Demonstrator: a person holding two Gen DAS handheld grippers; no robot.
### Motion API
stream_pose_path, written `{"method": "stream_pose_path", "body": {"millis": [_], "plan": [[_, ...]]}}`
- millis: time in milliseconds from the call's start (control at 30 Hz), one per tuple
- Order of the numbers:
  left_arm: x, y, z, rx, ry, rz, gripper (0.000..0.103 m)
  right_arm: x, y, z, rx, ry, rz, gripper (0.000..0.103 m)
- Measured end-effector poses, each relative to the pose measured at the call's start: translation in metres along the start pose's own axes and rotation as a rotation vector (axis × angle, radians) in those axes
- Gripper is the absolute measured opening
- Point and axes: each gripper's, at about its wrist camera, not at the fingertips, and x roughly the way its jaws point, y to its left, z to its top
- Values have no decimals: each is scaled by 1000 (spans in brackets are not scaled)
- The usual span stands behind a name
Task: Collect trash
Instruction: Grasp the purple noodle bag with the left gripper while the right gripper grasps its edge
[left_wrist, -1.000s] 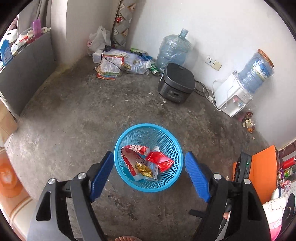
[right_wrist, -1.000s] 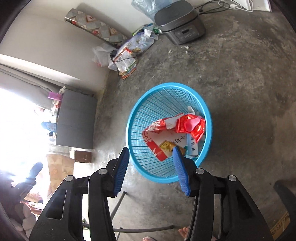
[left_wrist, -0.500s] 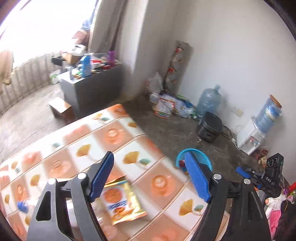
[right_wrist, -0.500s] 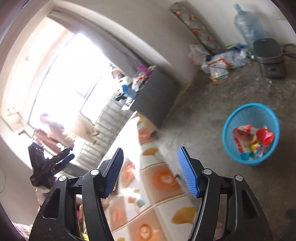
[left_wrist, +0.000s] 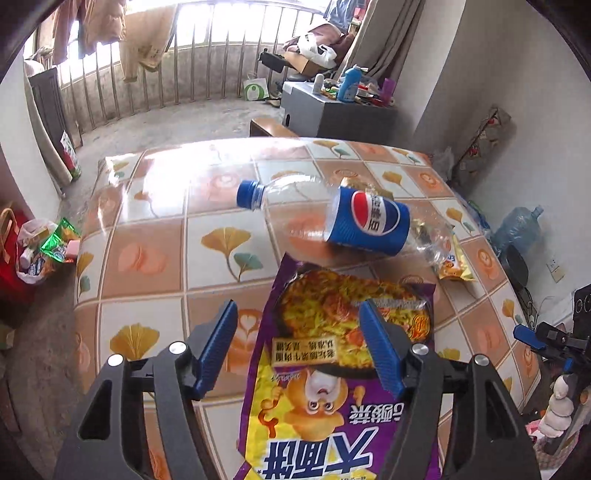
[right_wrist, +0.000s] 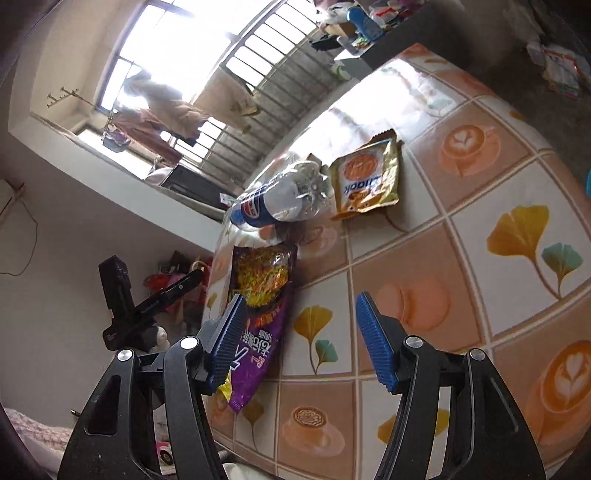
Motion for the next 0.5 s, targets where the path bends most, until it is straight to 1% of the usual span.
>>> {"method": "stream_pose_path", "body": {"millis": [33,167,233,400,467,500], "plan": [[3,3,-7,-7,13,2,59,6,3,-4,-1,25,1,60],[15,10,-32,-5,51,-12,49,23,8,-22,24,107,29,59],[18,11,-41,-2,67,-23,42,36,16,-28,34,142,29,57],[25,15,-56,2,76,-52,34,60,28,-33,53,213,25,51],[24,15,-60,19,55,-55,34,68,29,-33,62,237,13,46],[24,14,-60,31,51,-53,34,71,31,-33,69,248,24,42]]}}
